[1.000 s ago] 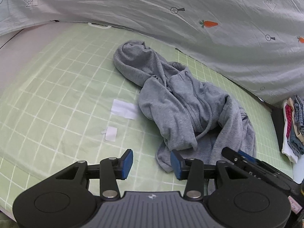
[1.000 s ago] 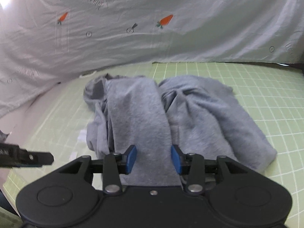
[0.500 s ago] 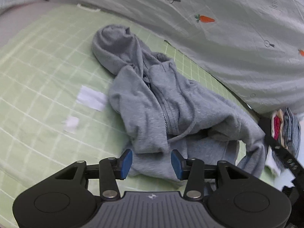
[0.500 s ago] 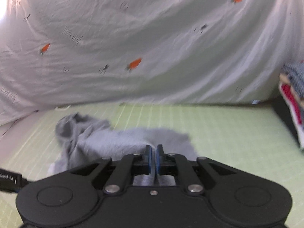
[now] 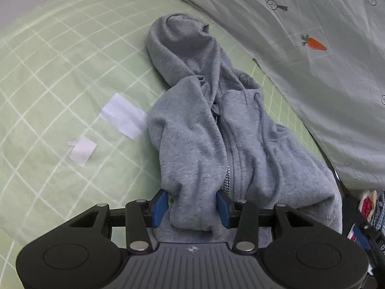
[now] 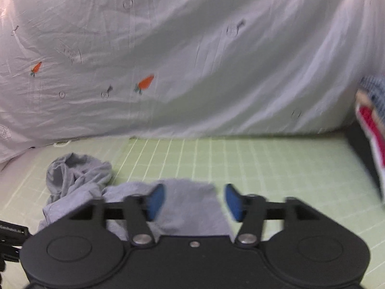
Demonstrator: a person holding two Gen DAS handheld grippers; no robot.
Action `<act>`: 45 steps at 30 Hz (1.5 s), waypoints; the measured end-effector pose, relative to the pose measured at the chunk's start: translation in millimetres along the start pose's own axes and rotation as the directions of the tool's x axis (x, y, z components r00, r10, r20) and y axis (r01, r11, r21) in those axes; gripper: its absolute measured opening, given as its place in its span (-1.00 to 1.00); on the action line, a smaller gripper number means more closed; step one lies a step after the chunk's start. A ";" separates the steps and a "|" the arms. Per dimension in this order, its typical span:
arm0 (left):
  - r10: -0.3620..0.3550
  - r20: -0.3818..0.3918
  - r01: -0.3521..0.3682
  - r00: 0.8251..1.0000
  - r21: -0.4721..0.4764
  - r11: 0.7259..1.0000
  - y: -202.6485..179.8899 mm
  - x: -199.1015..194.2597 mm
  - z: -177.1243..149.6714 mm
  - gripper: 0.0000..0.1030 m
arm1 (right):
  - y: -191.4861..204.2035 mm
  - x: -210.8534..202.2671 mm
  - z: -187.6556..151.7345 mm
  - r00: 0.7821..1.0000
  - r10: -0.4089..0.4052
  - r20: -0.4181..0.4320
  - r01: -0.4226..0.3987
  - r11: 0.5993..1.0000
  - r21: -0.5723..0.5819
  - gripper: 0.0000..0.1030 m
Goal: Fold clothes
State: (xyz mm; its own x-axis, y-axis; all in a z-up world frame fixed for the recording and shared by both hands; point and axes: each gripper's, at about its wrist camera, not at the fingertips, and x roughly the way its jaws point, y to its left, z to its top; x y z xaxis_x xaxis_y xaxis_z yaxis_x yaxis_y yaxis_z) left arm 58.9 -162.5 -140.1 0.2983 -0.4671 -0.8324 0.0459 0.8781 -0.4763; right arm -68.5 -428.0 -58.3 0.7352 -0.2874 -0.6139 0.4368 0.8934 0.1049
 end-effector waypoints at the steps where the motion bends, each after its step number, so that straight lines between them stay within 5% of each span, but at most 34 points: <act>1: 0.002 -0.003 -0.002 1.000 -0.004 1.000 0.3 1.0 0.3 -0.09 | 1.5 1.5 -2.8 1.000 0.002 -0.012 -0.001 1.000 0.022 0.66; 3: 0.005 -0.008 -0.005 1.000 -0.012 1.000 0.8 3.1 0.8 -0.09 | 5.8 0.3 -10.2 1.000 -0.010 -0.018 0.011 0.999 0.050 1.00; 8: -0.014 -0.023 0.014 1.000 0.026 1.000 4.8 -2.5 3.9 -0.05 | 25.4 -8.8 -32.9 0.995 -0.092 -0.028 0.093 0.994 0.059 1.00; 21: -0.074 -0.136 0.098 0.988 0.179 0.979 0.6 12.1 20.0 0.03 | 87.5 -44.8 -67.9 0.994 -0.110 0.028 0.109 0.993 0.039 1.00; 28: -0.062 -0.164 0.091 0.984 0.179 0.980 6.5 27.5 23.4 -0.07 | 93.9 -28.1 -81.7 0.969 -0.245 -0.024 0.245 0.970 0.002 0.98; 30: -0.076 -0.154 0.101 0.985 0.164 0.981 11.4 28.8 24.3 -0.40 | 92.3 -26.5 -81.0 0.961 -0.277 -0.016 0.277 0.961 -0.012 0.87; 33: -0.076 -0.131 0.094 0.989 0.140 0.986 18.0 30.3 24.7 -0.69 | 88.2 -20.1 -77.3 0.959 -0.283 -0.020 0.282 0.958 -0.061 0.27; 35: -0.065 -0.095 0.078 0.993 0.138 0.987 21.5 28.4 24.6 -0.74 | 82.6 -17.8 -74.5 0.960 -0.280 -0.025 0.277 0.958 -0.076 -0.61; 36: -0.045 -0.062 0.053 0.997 0.147 0.988 22.6 24.8 25.2 -0.75 | 79.1 -17.3 -72.9 0.957 -0.289 -0.025 0.286 0.955 -0.081 -0.86; 41: 0.043 0.137 -0.061 0.990 0.123 0.991 32.1 -3.1 37.6 -0.77 | 50.0 -36.6 -56.3 0.944 -0.309 0.117 0.323 0.937 -0.130 -0.87; 45: 0.107 0.332 -0.171 0.937 0.169 0.971 19.0 -39.5 58.3 -0.85 | 39.8 -52.5 -25.5 0.925 -0.295 0.238 0.343 0.919 -0.193 -0.88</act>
State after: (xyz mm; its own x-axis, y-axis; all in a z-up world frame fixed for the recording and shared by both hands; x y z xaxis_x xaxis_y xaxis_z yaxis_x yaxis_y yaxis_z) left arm 103.6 -121.3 -99.8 0.6010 -0.3089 -0.7371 0.1549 0.9498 -0.2718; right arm -102.9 -368.5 -41.9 0.6746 -0.6119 -0.4129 0.5536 0.7894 -0.2653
